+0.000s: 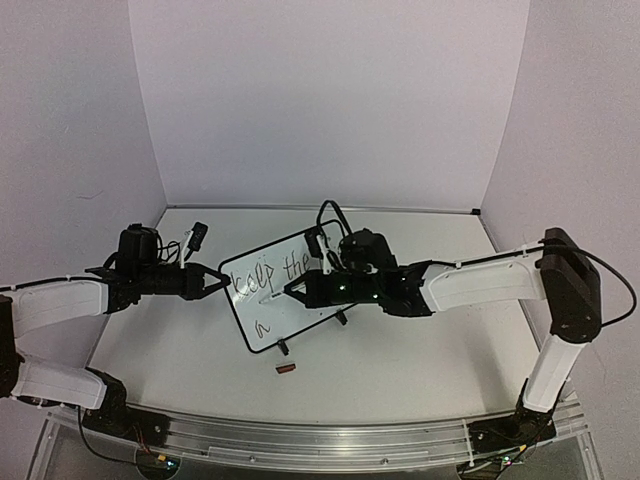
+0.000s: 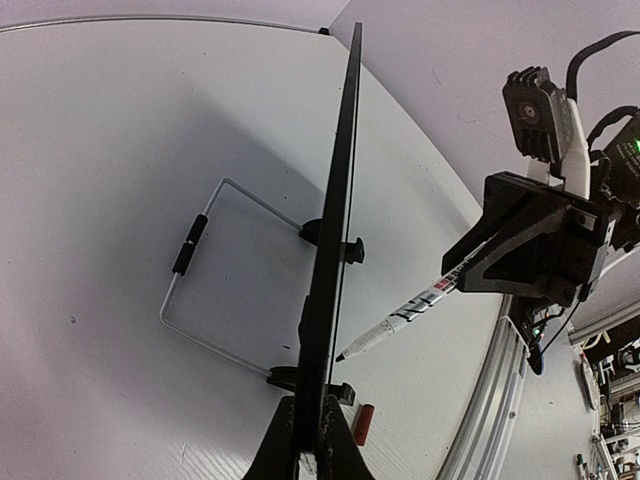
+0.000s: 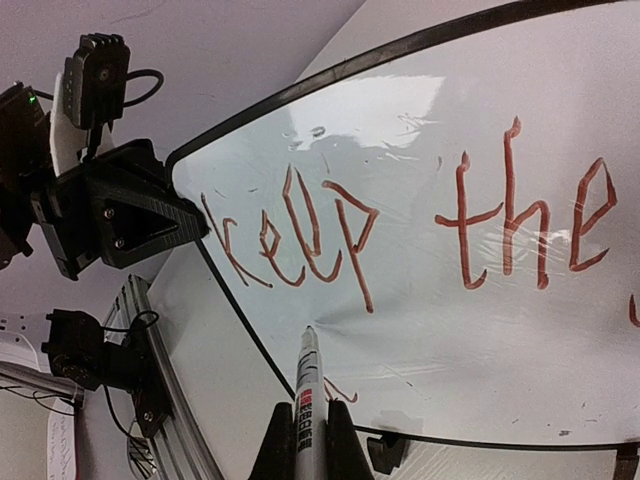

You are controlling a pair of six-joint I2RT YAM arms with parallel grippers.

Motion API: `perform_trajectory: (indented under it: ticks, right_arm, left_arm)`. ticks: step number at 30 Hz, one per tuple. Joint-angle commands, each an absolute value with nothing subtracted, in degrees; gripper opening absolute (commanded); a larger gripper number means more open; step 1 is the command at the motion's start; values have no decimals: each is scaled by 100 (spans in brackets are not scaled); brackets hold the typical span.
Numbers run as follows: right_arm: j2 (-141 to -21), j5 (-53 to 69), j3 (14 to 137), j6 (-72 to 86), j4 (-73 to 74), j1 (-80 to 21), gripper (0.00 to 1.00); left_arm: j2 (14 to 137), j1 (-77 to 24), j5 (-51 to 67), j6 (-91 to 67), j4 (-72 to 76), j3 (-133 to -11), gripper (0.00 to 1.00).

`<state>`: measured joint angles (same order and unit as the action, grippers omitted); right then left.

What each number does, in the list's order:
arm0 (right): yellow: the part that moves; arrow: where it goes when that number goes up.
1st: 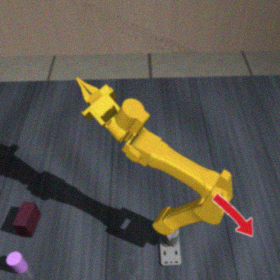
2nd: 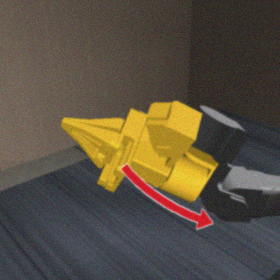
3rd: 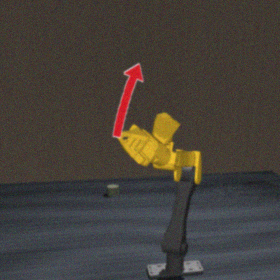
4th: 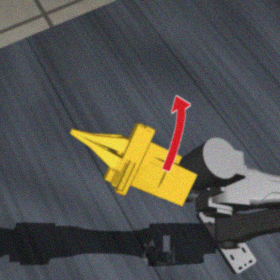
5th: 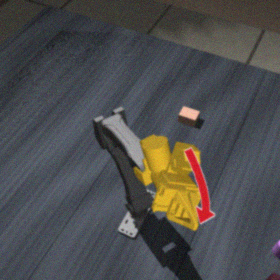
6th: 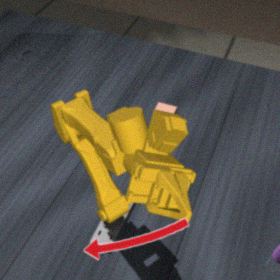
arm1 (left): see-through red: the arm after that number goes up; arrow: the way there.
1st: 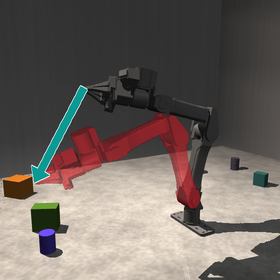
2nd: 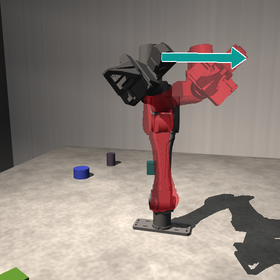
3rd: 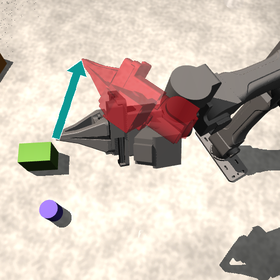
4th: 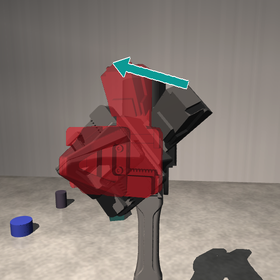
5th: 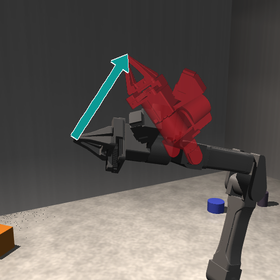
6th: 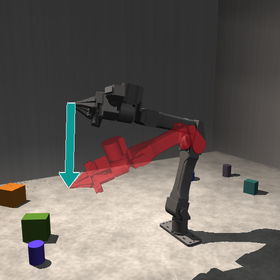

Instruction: Write a sentence on the whiteboard

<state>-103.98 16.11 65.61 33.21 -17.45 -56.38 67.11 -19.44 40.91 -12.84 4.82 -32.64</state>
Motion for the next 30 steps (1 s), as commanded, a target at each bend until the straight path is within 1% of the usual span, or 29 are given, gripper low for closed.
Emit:
perform_trajectory:
  ticks: [1, 21, 30]
  right_arm:
    - [-10544, 1551, 6518, 3393, -1925, -5591, 0]
    - [-10494, 1725, 5736, 3717, -1917, -5594, 0]
    - [-9966, 1399, 5786, 3600, -1889, -5591, 0]
  left_arm:
    - [6657, -1897, 3735, -1020, 419, -3455, 0]
    - [6656, -1898, 3744, -1020, 419, -3445, 0]
    - [6637, -1900, 3751, -1028, 417, -3445, 0]
